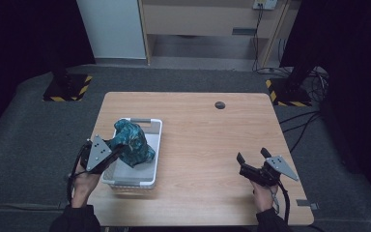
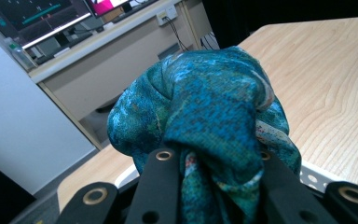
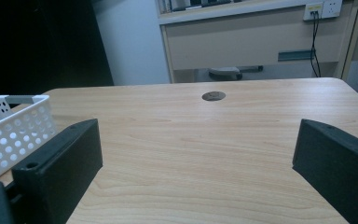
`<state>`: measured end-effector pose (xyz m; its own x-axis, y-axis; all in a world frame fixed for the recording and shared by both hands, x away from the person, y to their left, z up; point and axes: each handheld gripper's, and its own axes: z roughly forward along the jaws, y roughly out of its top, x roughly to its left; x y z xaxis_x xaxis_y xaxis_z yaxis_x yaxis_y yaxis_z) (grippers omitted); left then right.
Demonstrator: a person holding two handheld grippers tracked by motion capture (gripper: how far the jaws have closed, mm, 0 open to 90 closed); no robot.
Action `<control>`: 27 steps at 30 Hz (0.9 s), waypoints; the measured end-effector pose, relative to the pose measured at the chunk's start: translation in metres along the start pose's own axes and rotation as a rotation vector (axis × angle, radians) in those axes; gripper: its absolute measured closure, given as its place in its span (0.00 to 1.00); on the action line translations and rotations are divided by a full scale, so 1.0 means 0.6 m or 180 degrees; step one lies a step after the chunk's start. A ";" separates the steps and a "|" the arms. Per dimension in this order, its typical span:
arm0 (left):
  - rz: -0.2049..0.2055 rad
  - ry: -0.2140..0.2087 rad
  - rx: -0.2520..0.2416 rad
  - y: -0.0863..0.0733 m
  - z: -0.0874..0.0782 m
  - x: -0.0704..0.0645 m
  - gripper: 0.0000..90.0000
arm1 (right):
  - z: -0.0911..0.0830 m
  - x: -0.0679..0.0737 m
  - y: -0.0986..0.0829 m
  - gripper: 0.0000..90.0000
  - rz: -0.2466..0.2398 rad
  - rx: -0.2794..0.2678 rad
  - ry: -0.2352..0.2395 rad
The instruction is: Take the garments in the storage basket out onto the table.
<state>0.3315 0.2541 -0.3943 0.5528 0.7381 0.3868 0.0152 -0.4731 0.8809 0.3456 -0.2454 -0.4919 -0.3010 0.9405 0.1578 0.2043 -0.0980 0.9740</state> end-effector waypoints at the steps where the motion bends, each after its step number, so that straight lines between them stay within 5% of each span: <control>1: 0.0006 0.0007 -0.0013 0.003 -0.002 0.001 0.89 | 0.000 0.000 0.000 0.02 -0.0002 0.0002 0.0000; 27: -0.0139 0.0053 -0.0247 0.049 -0.030 0.013 0.88 | -0.002 -0.001 0.002 0.02 0.0005 -0.0012 0.0003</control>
<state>0.3212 0.2545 -0.3603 0.5391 0.7654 0.3515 -0.0260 -0.4020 0.9153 0.3451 -0.2463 -0.4905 -0.3015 0.9400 0.1596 0.2014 -0.1008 0.9743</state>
